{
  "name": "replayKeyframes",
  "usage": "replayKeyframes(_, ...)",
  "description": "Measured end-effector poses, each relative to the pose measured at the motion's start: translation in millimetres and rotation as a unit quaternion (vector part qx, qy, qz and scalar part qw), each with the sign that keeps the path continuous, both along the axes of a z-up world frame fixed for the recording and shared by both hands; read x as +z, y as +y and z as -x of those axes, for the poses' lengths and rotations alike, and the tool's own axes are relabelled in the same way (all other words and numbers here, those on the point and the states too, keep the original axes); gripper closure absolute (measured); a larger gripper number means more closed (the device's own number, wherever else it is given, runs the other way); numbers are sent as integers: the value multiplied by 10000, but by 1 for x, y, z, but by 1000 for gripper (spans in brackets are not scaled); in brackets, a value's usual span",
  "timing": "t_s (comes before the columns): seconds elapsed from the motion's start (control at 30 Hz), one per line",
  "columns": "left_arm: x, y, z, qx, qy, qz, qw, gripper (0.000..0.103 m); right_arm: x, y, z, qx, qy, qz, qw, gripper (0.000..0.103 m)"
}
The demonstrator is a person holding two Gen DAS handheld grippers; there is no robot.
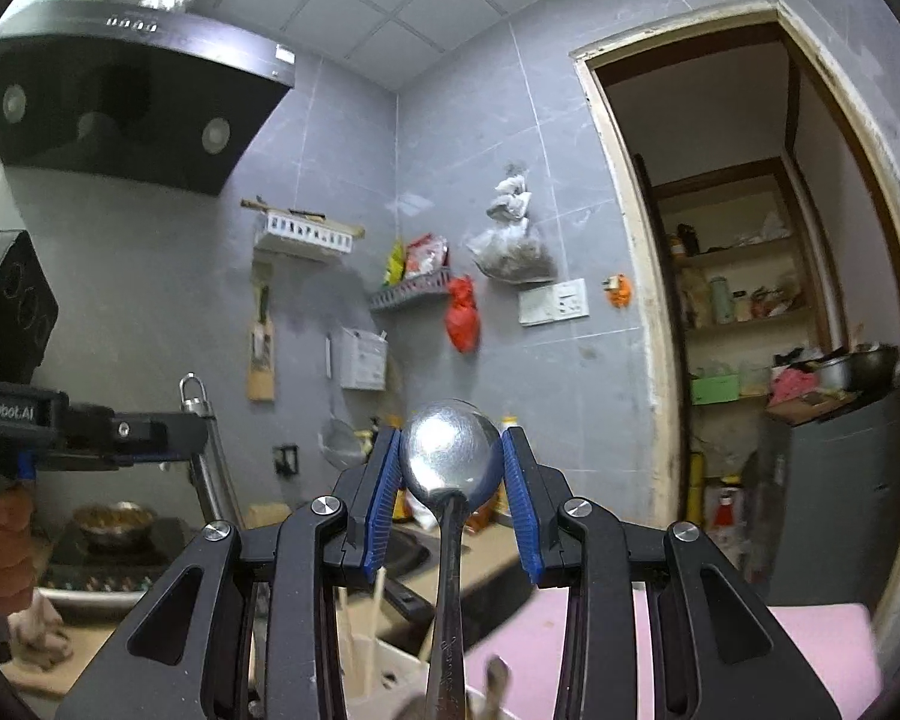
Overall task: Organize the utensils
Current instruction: 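Lower the spatula and spoon into the caddy and open both tools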
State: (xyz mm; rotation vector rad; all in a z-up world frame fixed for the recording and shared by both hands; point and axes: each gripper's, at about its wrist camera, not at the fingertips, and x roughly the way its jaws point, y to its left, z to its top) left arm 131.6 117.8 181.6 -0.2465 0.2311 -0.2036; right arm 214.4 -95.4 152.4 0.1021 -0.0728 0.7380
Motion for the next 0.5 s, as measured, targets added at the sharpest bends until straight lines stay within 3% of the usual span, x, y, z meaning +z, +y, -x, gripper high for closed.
replayKeyframes(0.27, -19, 18, -42, 326, -69, 20, 9994, 89, -25, 6, -27, 20, 279, -416, 9987, 71)
replayKeyframes(0.5, -51, 12, -68, 415, 116, -122, 9990, 89, -53, 10, -36, -199, 444, -172, 9987, 71)
